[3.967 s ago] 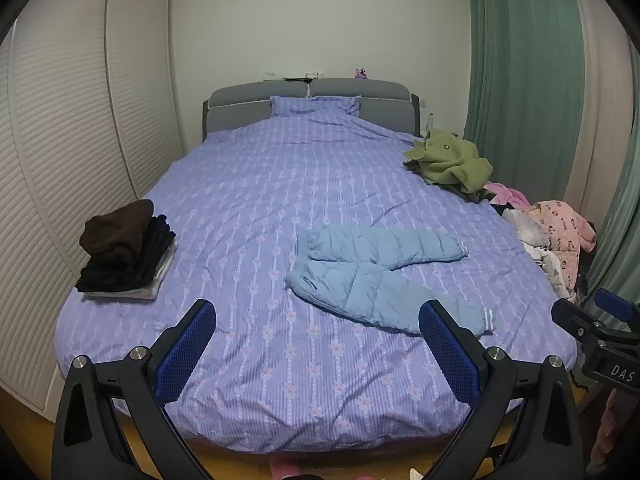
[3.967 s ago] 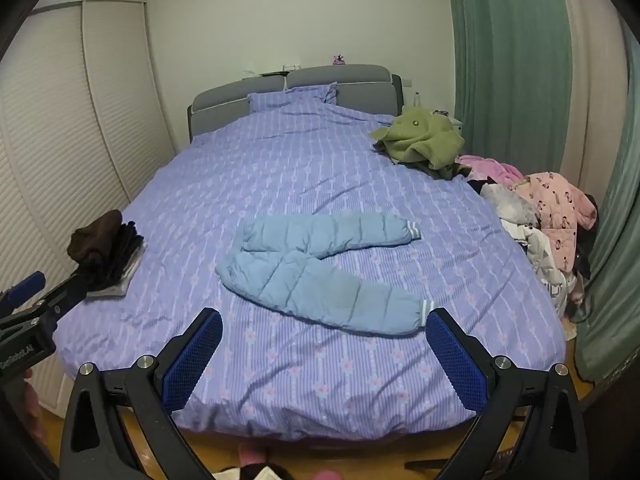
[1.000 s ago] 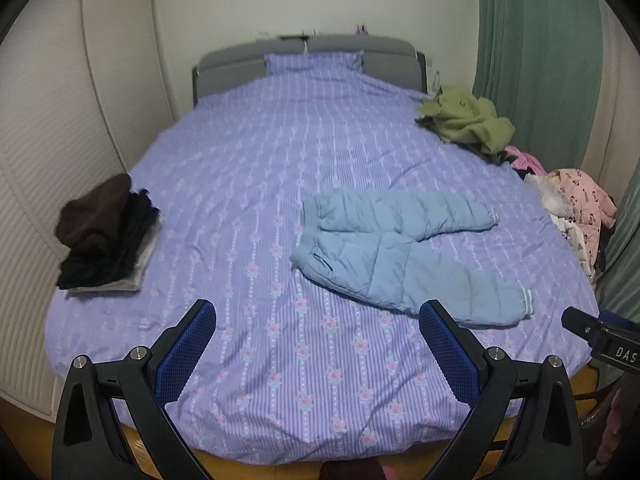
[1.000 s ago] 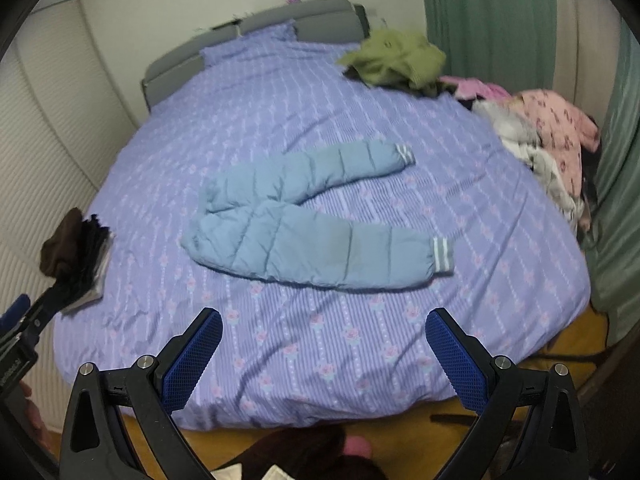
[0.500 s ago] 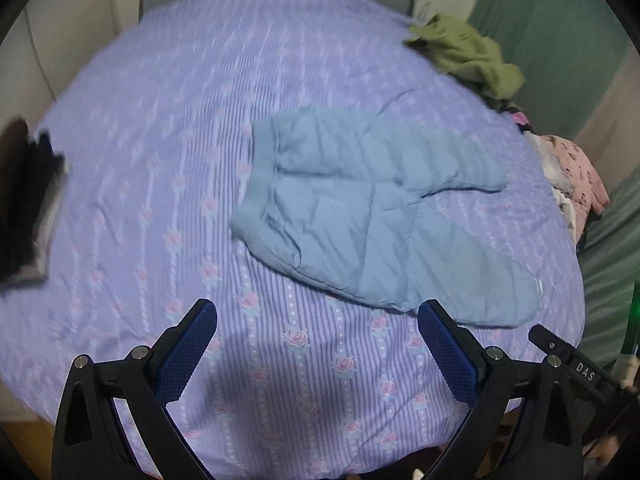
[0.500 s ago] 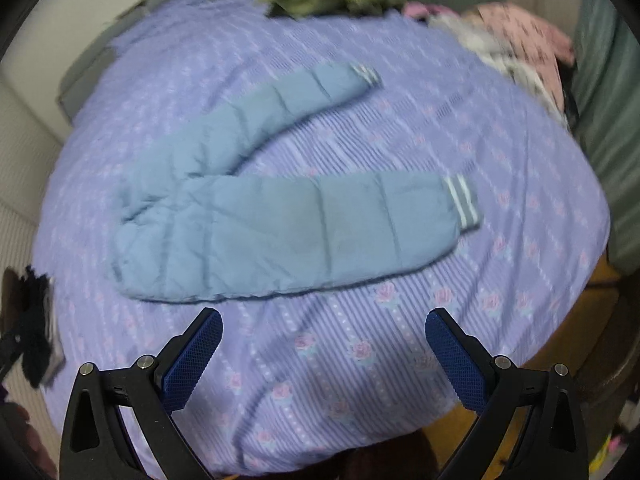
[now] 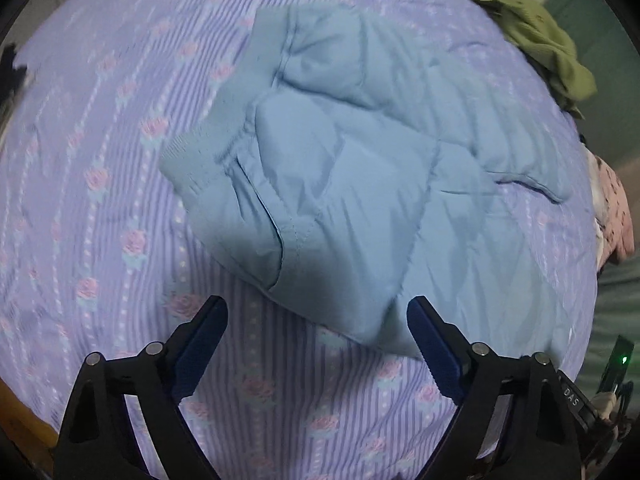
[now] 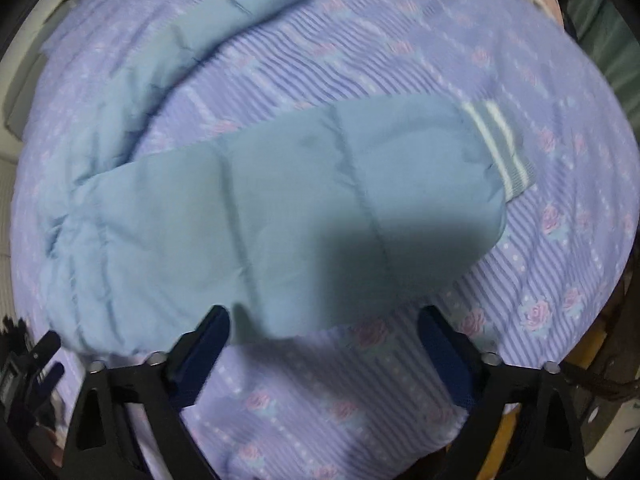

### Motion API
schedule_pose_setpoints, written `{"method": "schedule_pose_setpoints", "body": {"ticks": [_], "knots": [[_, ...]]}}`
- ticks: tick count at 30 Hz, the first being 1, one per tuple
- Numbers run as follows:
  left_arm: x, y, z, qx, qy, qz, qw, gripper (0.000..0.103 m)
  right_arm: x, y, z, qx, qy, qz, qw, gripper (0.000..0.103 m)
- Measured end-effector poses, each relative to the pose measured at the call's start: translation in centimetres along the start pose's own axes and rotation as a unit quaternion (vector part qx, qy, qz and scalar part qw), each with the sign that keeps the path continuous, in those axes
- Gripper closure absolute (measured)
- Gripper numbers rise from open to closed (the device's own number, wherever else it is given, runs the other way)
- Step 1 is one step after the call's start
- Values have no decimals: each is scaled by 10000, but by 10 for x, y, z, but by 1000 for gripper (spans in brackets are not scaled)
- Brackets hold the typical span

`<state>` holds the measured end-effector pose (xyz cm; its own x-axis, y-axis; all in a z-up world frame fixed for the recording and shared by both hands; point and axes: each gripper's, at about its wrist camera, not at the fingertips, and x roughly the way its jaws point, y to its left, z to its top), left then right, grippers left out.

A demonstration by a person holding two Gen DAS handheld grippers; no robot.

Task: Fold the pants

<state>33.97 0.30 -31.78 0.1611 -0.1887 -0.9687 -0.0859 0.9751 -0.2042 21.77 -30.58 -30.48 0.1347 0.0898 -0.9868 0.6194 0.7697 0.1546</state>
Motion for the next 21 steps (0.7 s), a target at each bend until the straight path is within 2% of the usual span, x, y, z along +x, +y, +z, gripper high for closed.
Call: {"method": "schedule_pose_setpoints", "body": {"ticks": [6,7,8,9,10,11,12,13,14,15,19,21], "knots": [[17,-9,5,-49,219,-42,9997,26,14,-3,19,-67,217,-31,9997,14],[20,-9,5,-83,242,-39,9997,35,17,-3,22,-18,288,-12,9996,14],[23,-9,6,-109,282,-57,9995,49,20,-3,25,7,335,-2,9994,18],[24,-9,7,-134,316,-101,9994,56,20,-2,28,-9,352,-1,9994,26],[24,-8,7,-189,348,-176,9991,68,17,3,31,-137,338,-19,9993,31],[22,-6,7,-262,351,-292,9986,79,13,7,33,-281,300,-27,9992,43],[19,-6,8,-304,333,-362,9983,82,7,12,38,-416,253,-24,9988,58],[16,-6,7,-295,294,-372,9984,86,2,16,40,-549,199,-24,9983,66],[9,-5,5,-233,227,-349,9989,88,-5,21,42,-705,140,27,9974,79],[5,-5,3,-175,183,-305,9992,88,-10,23,44,-776,116,96,9969,84],[-11,-1,-6,-17,81,-148,9999,90,-31,31,44,-992,112,170,9949,86],[-19,-2,-13,127,40,-50,9999,90,-37,32,39,-1107,241,197,9934,87]]}}
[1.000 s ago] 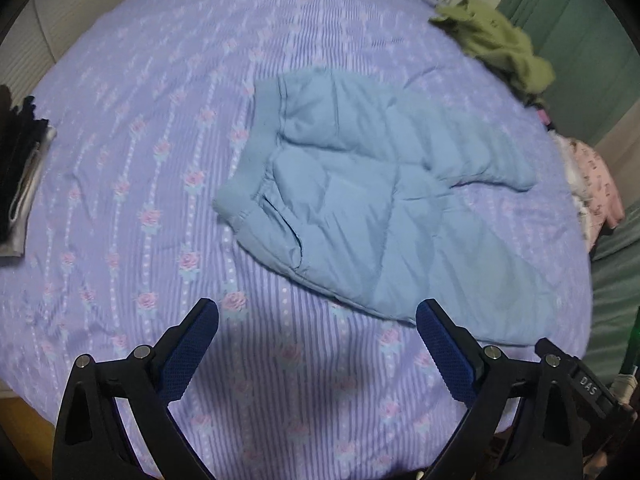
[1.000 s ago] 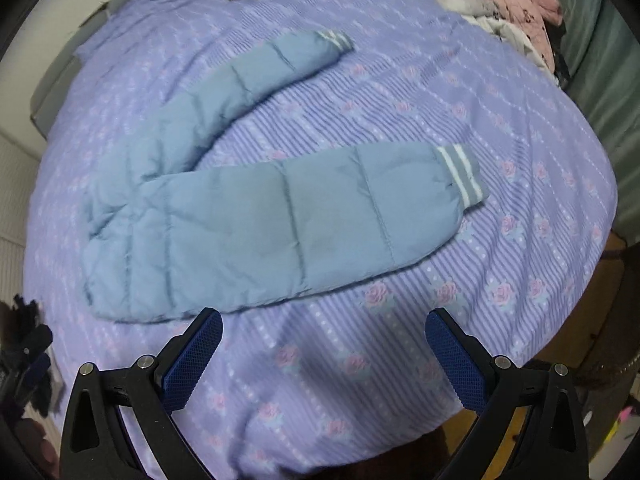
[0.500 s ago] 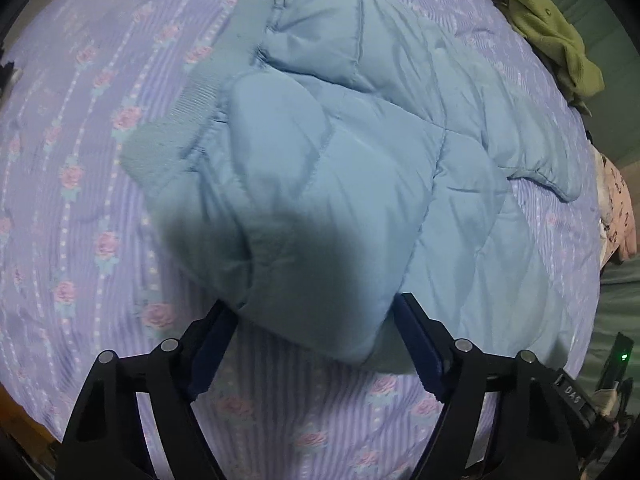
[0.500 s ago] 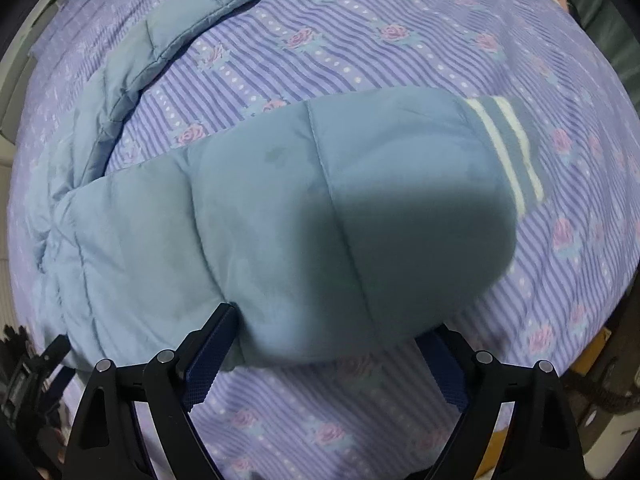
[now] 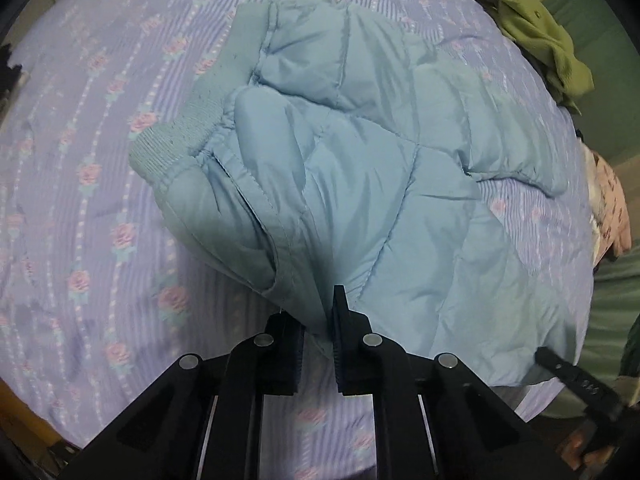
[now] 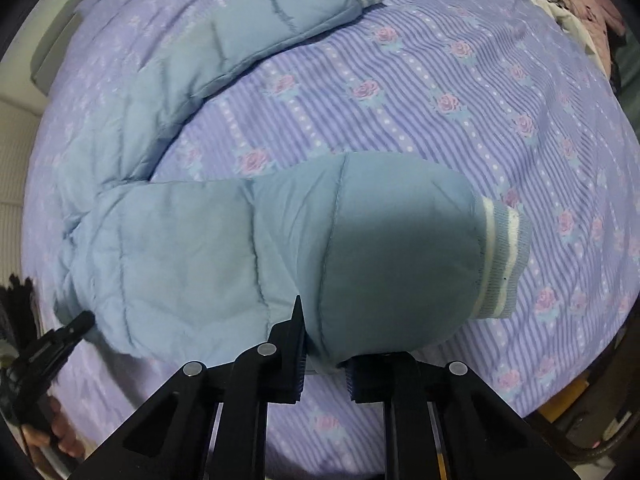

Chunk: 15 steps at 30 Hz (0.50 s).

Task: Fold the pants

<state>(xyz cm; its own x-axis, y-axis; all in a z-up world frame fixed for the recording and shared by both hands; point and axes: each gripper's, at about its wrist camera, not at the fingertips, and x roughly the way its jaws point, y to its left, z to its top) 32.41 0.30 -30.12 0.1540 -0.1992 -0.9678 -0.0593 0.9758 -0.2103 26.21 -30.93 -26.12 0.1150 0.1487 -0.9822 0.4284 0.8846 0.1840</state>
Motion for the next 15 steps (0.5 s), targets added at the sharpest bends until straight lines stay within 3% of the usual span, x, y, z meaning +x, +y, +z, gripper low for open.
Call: {"method": "schedule_pose_setpoints", "body": {"ticks": [7,11,15], "knots": [[-23,15,-41,147,63,269,9995,90,-17,12,-26,-530,552,159,9969,87],[-36,14,-49,-101,101,303,9994,90,-37,32,-2,-887,207,73,9958,87],[-48,3,-24,-494,-36,267,9984,91,-56,39,24,-992,-181,117,9948,87]]}}
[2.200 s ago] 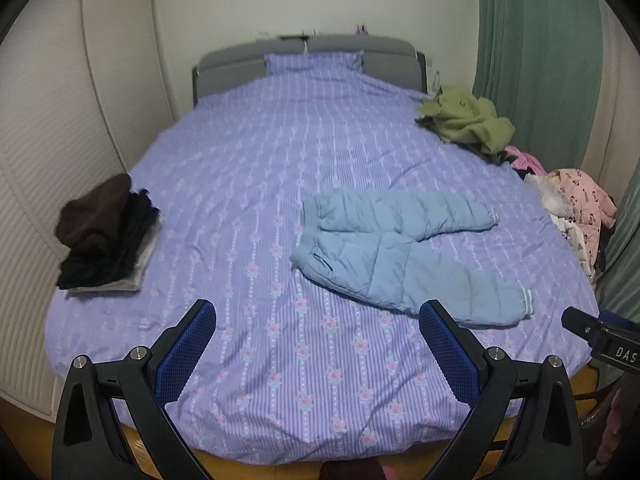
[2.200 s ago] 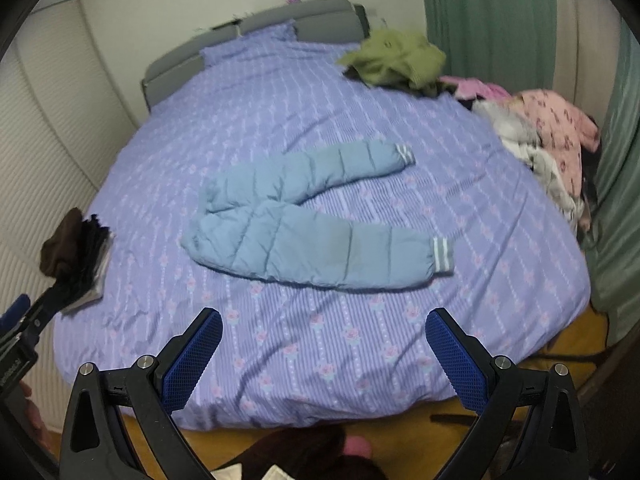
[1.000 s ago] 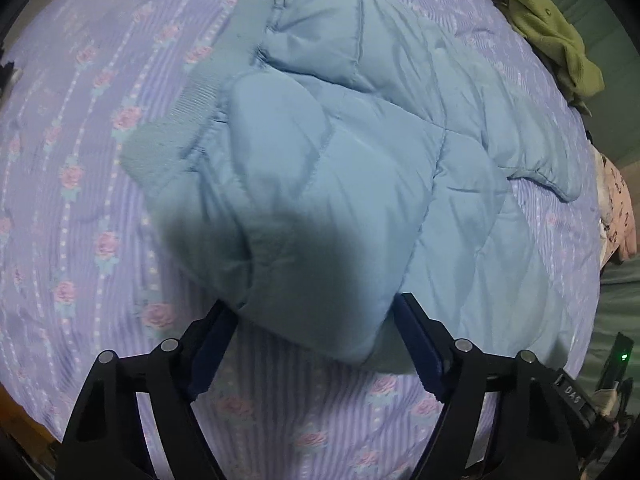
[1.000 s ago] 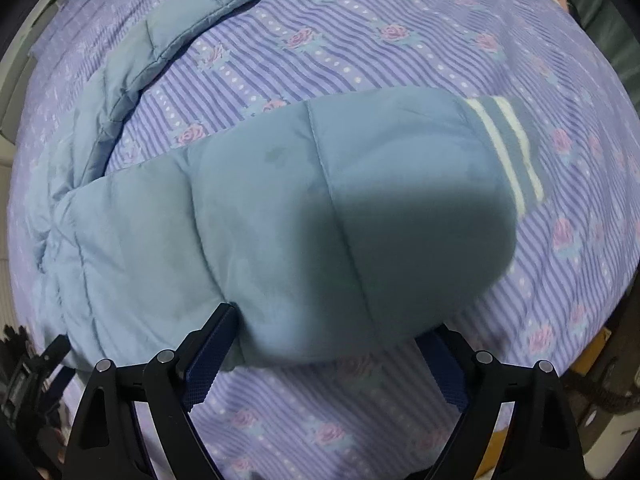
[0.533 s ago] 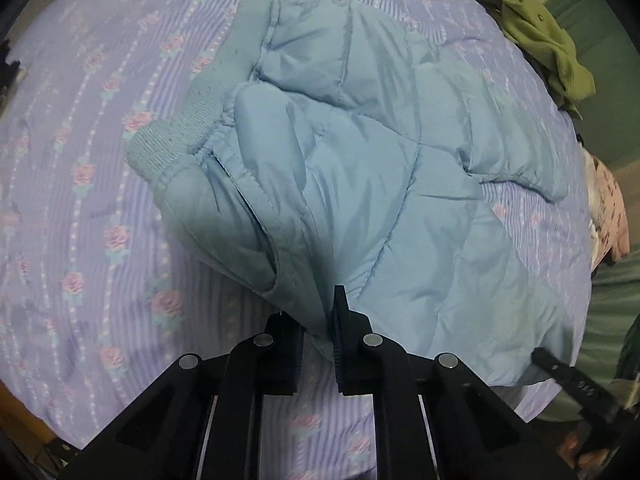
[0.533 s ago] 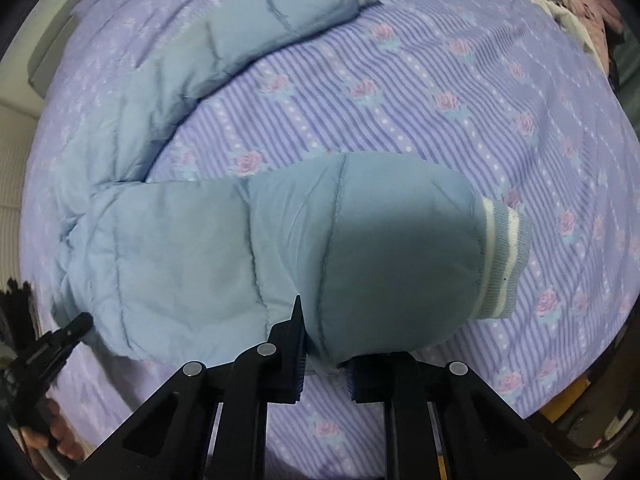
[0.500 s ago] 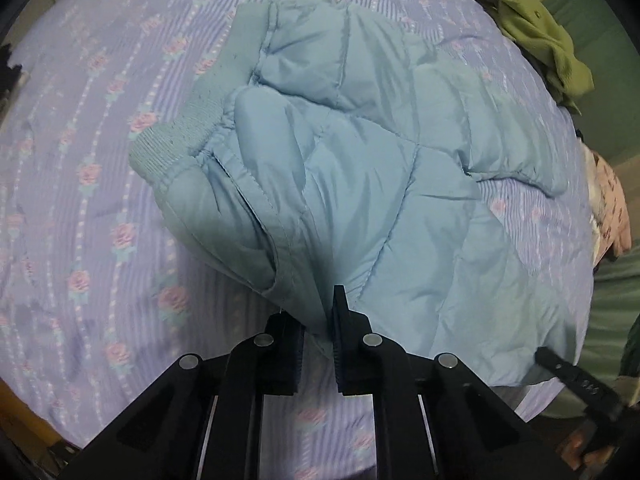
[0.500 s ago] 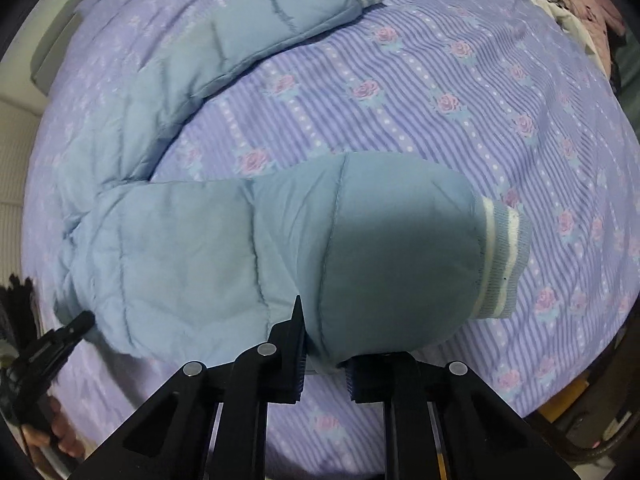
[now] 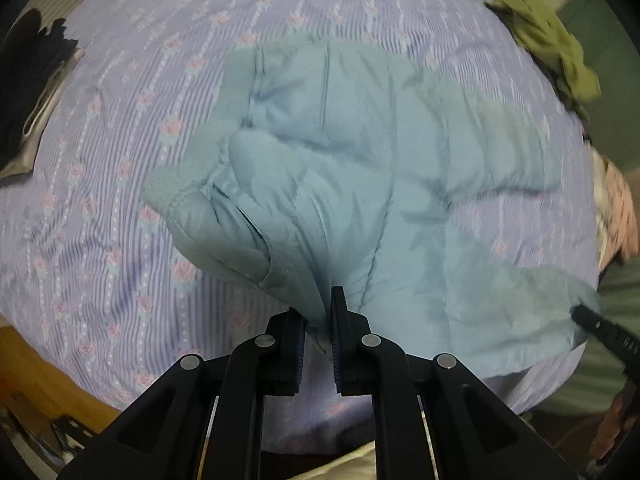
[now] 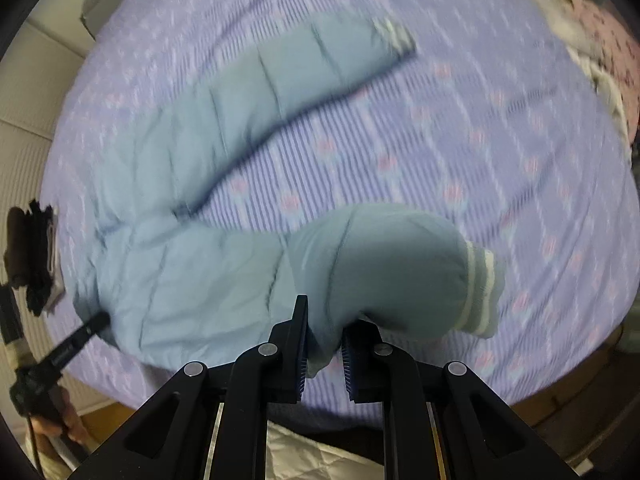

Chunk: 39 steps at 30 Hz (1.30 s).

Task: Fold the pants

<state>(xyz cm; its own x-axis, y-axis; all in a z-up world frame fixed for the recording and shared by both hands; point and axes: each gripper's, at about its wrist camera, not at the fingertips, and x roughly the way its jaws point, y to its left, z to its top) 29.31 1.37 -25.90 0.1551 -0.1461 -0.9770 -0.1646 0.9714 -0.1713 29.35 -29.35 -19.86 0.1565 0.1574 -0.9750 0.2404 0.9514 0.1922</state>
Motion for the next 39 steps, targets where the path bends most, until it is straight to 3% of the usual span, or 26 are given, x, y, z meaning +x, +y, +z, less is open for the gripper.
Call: {"method": "schedule_pose_setpoints", "body": {"ticks": [7,10,14,21,24,25,26,27,28,29,32,35,39], "knots": [[-25,-29,80,-380,-519,-273,9976,91,-12,-15,68,408,-596,129,9973,89],[-18,-43,122,-449,-655,-203,9966,91,-3,-14,104,527,-866,19,9948,89],[17,-54,166,-650,-436,30,9969,91,23,-13,160,617,-919,-185,9937,90],[62,-54,202,-714,-182,381,9966,90,59,0,211,362,-1017,-668,9919,91],[72,-56,211,-590,23,439,9973,85,67,4,219,276,-956,-653,9929,91],[72,-58,213,-504,55,423,9978,77,67,5,220,291,-951,-623,9931,90],[68,-60,215,-426,15,372,9984,60,64,7,219,288,-984,-603,9929,83],[61,-62,217,-339,-82,315,9989,46,59,9,218,276,-1077,-640,9917,64],[52,-65,217,-210,-247,223,9992,15,52,11,216,257,-1205,-686,9900,53],[41,-69,216,-33,-462,205,9987,0,43,13,211,230,-1383,-704,9876,41],[8,-81,209,828,-992,295,9912,0,17,24,196,-43,-1768,-808,9809,39],[-15,-81,207,1774,-1280,-2,9758,0,-9,38,174,-400,-2103,-780,9737,33],[-15,-91,215,2963,-958,-572,9485,3,-5,53,152,-876,-1947,-631,9749,32]]}}
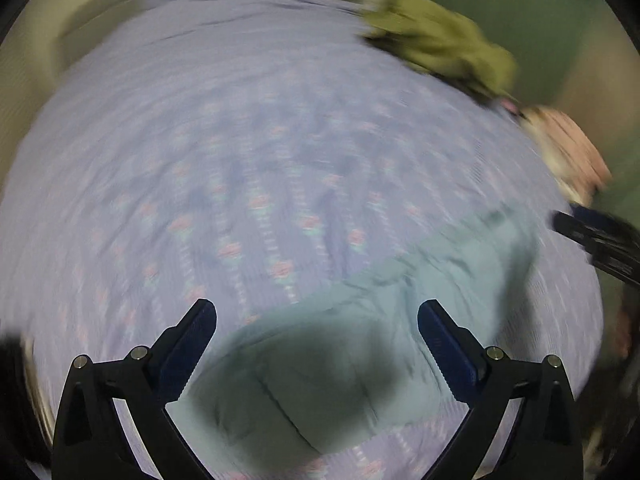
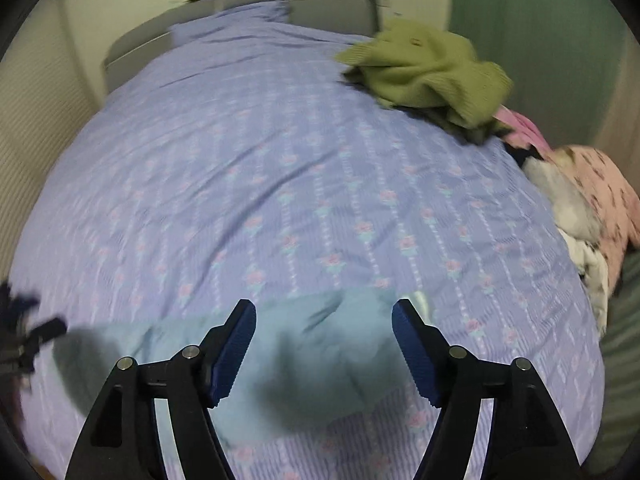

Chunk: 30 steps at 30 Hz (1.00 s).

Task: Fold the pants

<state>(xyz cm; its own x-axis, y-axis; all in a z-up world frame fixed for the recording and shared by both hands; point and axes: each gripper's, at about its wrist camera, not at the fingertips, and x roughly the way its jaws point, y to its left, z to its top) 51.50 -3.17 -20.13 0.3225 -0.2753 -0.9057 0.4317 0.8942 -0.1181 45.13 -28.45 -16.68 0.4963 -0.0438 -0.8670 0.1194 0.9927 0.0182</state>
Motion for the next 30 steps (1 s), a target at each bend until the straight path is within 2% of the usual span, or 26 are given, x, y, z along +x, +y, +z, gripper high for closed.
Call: {"method": "schedule_pose_setpoints", "body": {"ticks": [2,5,9,11,13,15,16,17,18,20,22,25,30], "knots": [[17,-2,7,299,383,-499,9976,11,9,6,-9,-33,229,180,9996,32],[46,-8,21,348,934,-1022,9898,17,24,11,-23,81,525,322,9981,32],[77,-24,20,381,1388,-1303,9810,17,33,12,-39,295,756,360,9961,32],[94,-28,16,463,1699,-1449,9737,17,33,11,-46,347,818,365,9954,32],[103,-33,11,633,1859,-1365,9710,19,32,9,-52,415,881,327,9947,32],[103,-35,11,746,1873,-1309,9707,34,29,6,-57,492,912,345,9940,32],[101,-35,11,772,1846,-1296,9712,55,28,6,-59,523,930,351,9937,32],[96,-34,12,785,1797,-1273,9723,82,28,5,-61,552,940,358,9934,32],[94,-33,13,788,1778,-1300,9723,87,27,5,-61,574,946,347,9932,32],[92,-31,12,867,1730,-1322,9721,92,28,5,-62,628,971,356,9926,32],[90,-30,12,1002,1618,-1085,9757,93,29,7,-62,663,993,418,9920,32],[90,-26,17,902,1453,-911,9810,94,28,11,-60,610,978,440,9924,32],[113,-17,25,701,1486,-579,9847,94,31,18,-55,558,1010,397,9925,32]]}}
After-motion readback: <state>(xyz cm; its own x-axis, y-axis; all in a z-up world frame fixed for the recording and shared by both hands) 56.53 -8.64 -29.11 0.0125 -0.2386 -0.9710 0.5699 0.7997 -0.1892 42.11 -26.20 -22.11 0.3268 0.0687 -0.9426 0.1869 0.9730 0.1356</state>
